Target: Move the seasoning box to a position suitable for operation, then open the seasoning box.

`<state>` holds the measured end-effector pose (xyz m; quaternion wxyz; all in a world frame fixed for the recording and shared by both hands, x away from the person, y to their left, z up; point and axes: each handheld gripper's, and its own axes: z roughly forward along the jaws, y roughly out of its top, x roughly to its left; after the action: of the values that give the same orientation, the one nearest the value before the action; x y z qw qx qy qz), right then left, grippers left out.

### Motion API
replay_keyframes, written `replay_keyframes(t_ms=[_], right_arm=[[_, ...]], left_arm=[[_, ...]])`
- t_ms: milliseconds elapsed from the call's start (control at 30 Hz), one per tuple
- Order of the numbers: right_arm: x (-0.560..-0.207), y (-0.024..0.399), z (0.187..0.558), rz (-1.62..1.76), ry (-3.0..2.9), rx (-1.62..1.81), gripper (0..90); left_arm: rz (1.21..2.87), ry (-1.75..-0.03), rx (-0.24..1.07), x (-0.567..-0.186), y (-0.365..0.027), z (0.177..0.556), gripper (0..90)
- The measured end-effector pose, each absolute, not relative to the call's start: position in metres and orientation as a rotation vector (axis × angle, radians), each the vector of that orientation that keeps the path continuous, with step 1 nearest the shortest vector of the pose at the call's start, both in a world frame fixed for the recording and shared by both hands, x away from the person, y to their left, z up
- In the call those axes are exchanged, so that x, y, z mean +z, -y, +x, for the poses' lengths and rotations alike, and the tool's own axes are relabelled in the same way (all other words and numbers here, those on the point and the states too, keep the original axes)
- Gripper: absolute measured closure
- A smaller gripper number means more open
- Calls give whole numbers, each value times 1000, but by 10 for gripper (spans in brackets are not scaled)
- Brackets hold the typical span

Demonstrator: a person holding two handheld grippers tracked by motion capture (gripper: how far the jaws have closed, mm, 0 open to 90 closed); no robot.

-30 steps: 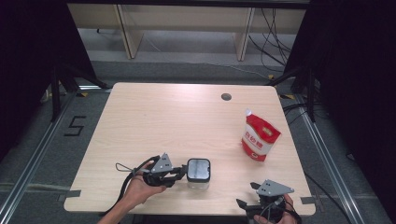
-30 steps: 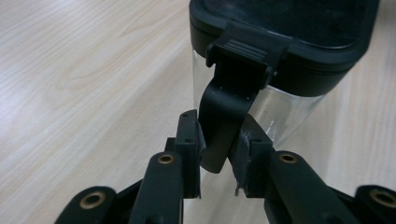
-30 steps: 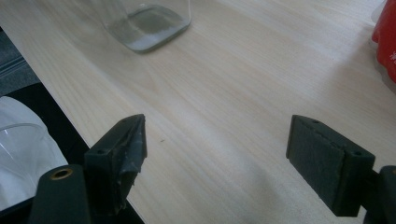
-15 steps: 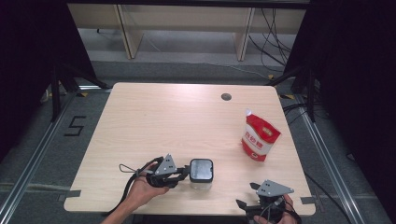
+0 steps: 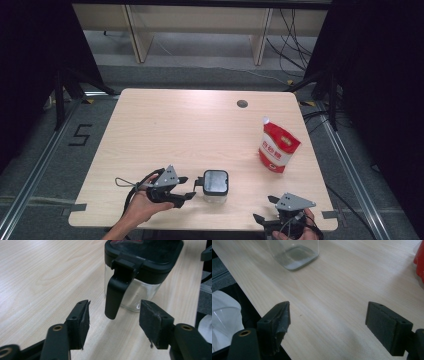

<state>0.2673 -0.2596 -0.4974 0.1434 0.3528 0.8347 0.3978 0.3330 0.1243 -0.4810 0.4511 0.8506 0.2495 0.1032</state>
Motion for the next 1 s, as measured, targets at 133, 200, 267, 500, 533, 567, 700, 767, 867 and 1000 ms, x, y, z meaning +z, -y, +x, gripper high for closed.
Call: replay_keyframes(t_ms=[133, 200, 267, 500, 533, 567, 700, 767, 867, 1000], right_arm=[[-497, 260, 267, 992, -2407, 1147, 212], [-497, 260, 267, 990, -2410, 1146, 213], [-498, 259, 267, 993, -2408, 1144, 212], [-497, 257, 266, 991, -2417, 1138, 212], [-497, 257, 267, 986, -2426, 1136, 213], [-498, 256, 267, 981, -2422, 1143, 213], [-498, 255, 268, 978, -2430, 1136, 219], [-498, 255, 269, 986, -2434, 1138, 224], [-498, 255, 268, 989, -2437, 1141, 226], [-498, 254, 266, 980, -2437, 1147, 234]], left_arm=[[2068, -636, 261, -473, -127, 330, 392], [2073, -622, 274, -470, -127, 330, 395], [2061, -626, 291, -466, -127, 329, 435], [2023, -625, 286, -456, -126, 324, 504], [2030, -606, 288, -455, -127, 325, 519], [2016, -606, 295, -452, -126, 324, 530], [2005, -588, 314, -448, -125, 324, 615], [1993, -569, 327, -447, -124, 325, 683], [1971, -570, 360, -444, -118, 326, 775], [1955, -562, 370, -444, -109, 328, 834]])
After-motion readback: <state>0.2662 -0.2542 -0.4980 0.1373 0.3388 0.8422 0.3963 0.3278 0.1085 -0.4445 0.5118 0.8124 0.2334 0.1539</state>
